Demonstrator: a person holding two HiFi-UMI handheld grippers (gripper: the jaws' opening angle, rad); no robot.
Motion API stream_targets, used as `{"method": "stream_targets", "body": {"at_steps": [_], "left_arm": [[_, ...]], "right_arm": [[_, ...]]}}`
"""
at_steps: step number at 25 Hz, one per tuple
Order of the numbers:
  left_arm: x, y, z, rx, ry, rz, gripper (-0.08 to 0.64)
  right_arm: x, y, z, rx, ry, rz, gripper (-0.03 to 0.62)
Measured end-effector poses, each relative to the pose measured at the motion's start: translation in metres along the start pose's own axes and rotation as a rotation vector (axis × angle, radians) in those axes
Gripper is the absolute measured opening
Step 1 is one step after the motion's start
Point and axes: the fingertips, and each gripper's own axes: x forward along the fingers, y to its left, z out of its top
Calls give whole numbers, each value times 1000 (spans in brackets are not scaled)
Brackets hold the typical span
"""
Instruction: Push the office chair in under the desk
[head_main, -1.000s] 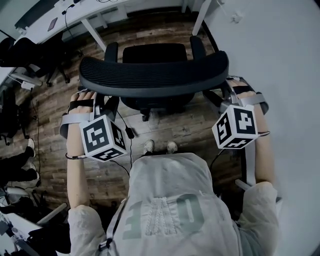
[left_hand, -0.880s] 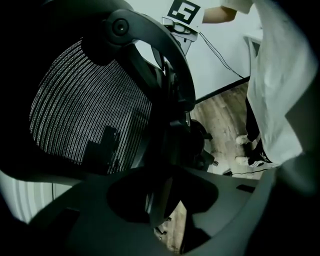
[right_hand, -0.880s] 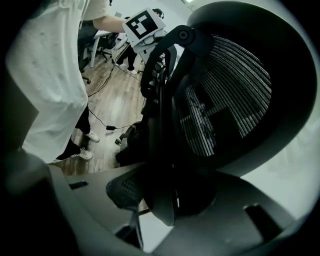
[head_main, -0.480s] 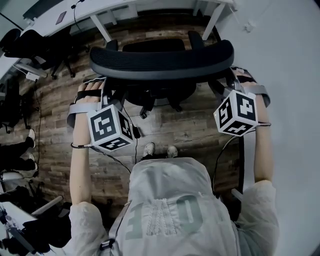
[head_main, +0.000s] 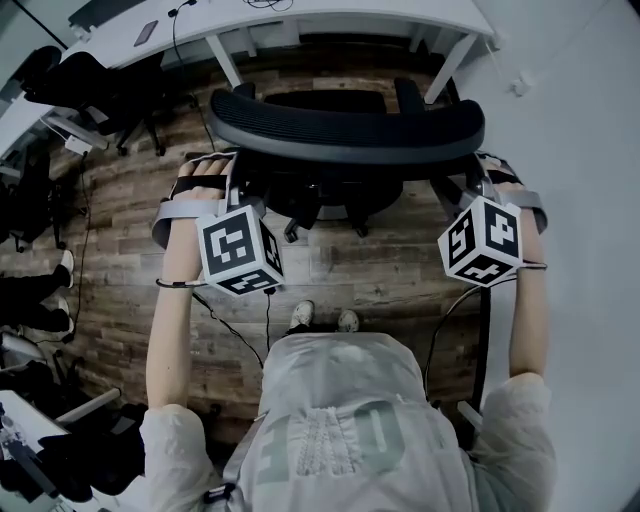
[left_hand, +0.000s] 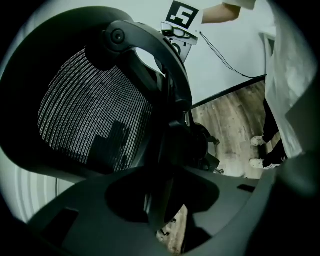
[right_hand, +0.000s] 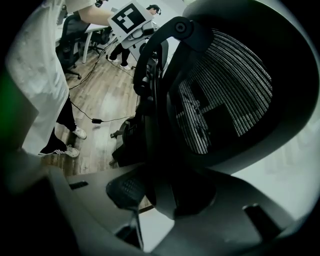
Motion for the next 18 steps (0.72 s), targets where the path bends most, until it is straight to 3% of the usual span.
{"method": "stream_targets", "body": {"at_steps": [12,18], "left_arm": [[36,32,-28,38,-24,-11,166],[61,77,-45,49,-65,-23,166]], "right_arm": [[31,-18,22,27,29,-3,137],[57,-62,39,54,59,15,137]]}}
